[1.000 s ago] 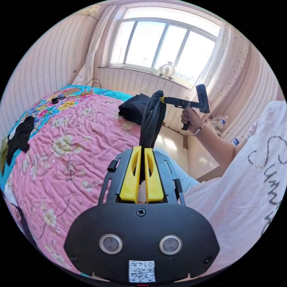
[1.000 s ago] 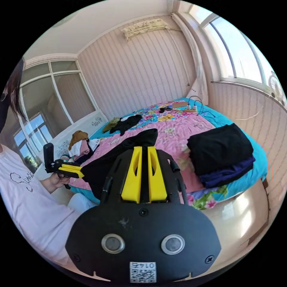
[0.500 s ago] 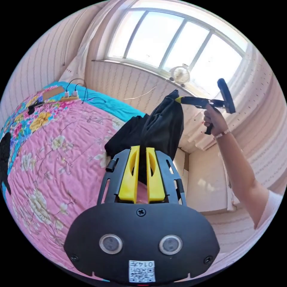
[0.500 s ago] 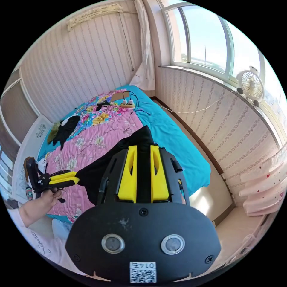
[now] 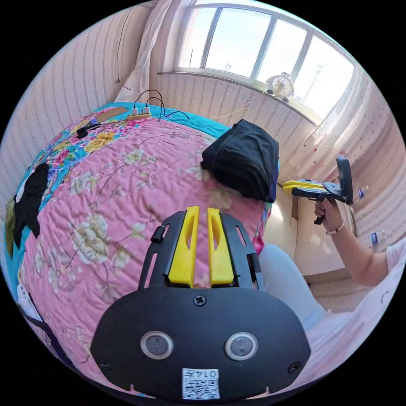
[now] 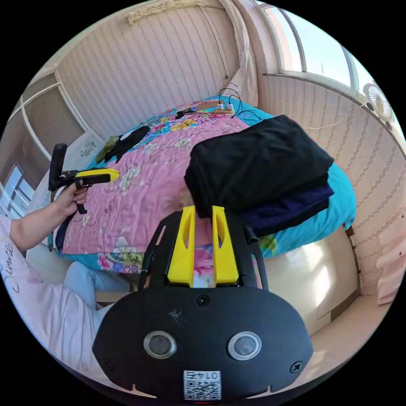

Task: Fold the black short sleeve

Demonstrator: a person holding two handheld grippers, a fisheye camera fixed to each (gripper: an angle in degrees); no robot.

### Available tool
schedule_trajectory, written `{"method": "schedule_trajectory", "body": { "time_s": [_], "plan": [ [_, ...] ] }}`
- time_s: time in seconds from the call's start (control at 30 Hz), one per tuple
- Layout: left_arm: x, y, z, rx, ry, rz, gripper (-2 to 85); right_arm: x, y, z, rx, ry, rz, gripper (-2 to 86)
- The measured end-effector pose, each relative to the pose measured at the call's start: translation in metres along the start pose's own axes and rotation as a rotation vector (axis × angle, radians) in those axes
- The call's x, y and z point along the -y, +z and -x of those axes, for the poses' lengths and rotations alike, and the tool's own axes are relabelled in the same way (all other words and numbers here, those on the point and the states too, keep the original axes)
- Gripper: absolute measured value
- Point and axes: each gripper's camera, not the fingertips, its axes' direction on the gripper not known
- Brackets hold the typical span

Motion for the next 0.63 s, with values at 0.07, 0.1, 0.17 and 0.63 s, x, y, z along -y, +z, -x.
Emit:
{"method": "schedule_trajectory", "body": {
  "time_s": [0.07,0.1,0.17,0.63],
  "plan": [
    [-0.057,-0.036,-0.005,0.143,0.019,-0.064,0.8,-0.026,0.013,0.05,0.028,-0.091,0.022,5.2],
    [-0.093,-0.061,-0.008,0.268,0.002,-0.116,0.4,-0.038,0.02,0.083,0.049,-0.144,0.032,4.3],
    [-0.14,-0.098,-0.009,0.408,-0.051,-0.204,0.3,-0.048,0.028,0.132,0.105,-0.248,0.014,3.6],
    [-0.473,-0.319,0.046,0.903,-0.776,-0.319,7.3,-0.05,0.128,0.538,0.575,-1.202,0.042,16.3]
  ]
}}
